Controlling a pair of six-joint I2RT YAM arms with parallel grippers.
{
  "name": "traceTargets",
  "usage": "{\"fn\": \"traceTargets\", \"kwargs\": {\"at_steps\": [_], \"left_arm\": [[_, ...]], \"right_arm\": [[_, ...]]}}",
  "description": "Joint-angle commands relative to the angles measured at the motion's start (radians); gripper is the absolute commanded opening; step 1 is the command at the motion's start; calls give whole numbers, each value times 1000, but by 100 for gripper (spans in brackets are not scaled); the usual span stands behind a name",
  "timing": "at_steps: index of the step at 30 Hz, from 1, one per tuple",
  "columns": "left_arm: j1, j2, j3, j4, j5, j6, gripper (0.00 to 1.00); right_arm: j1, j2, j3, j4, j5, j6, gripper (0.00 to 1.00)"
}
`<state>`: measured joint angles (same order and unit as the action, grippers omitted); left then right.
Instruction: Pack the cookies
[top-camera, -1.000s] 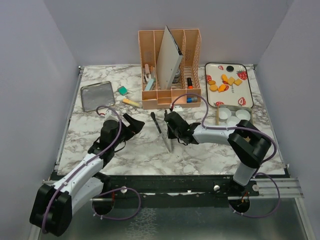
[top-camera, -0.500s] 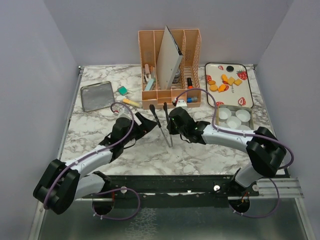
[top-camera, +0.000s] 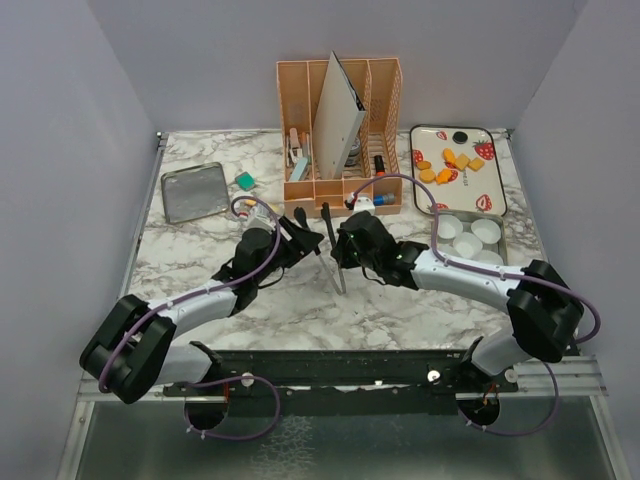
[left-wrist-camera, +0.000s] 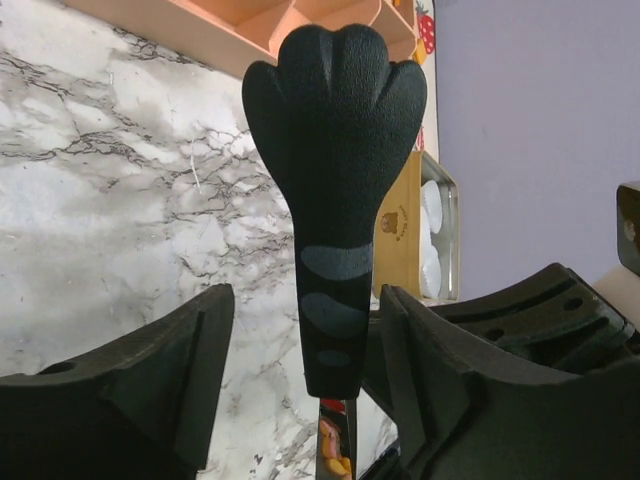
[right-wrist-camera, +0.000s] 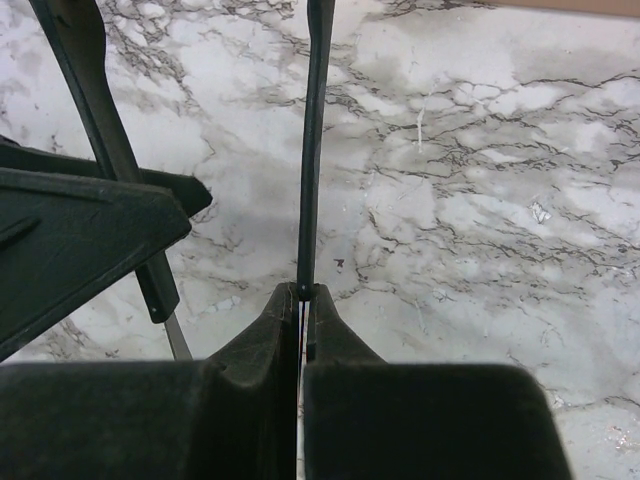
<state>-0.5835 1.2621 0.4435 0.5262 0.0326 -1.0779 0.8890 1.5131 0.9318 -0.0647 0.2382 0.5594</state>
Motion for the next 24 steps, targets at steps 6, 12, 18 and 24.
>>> {"fn": "traceTargets", "kwargs": {"at_steps": [6, 12, 18, 24], "left_arm": [[-7, -14, -7, 98, -109, -43, 48], [-7, -2, -15, 98, -101, -87, 36], [-7, 3, -26, 98, -83, -134, 10], [-7, -49, -71, 97, -137, -209, 0]], "right_arm": [[5, -48, -4, -36, -69, -24, 0], [14, -42, -5, -34, -56, -35, 0], [18, -64, -17, -12, -62, -40, 10], [18, -160, -67, 15, -47, -64, 34]]}}
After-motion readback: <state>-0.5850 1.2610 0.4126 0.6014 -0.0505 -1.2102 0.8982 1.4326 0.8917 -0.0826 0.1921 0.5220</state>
